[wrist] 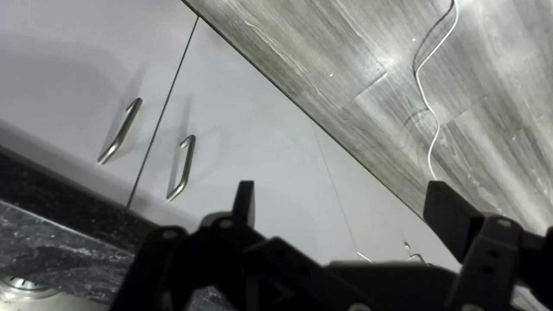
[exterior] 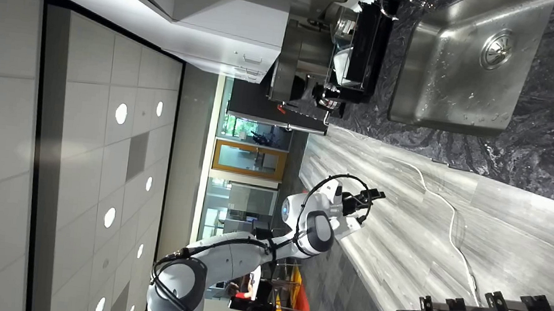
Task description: Open the bottom left cabinet door
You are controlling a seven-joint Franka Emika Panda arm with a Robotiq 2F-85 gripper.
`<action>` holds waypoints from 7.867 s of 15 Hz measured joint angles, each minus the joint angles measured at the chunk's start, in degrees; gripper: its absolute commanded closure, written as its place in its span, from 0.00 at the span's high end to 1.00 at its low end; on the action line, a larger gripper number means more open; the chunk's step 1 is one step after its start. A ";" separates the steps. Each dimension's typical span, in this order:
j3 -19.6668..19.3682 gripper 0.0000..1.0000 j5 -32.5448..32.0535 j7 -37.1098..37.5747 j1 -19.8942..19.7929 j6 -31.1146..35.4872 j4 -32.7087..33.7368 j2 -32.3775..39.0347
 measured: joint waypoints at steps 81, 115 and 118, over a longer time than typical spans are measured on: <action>-16.02 0.02 -3.44 52.83 14.55 10.91 25.99 42.76; -29.06 0.58 2.62 32.65 40.78 8.43 -1.13 28.57; -28.65 0.36 2.69 32.81 37.52 8.46 1.64 31.10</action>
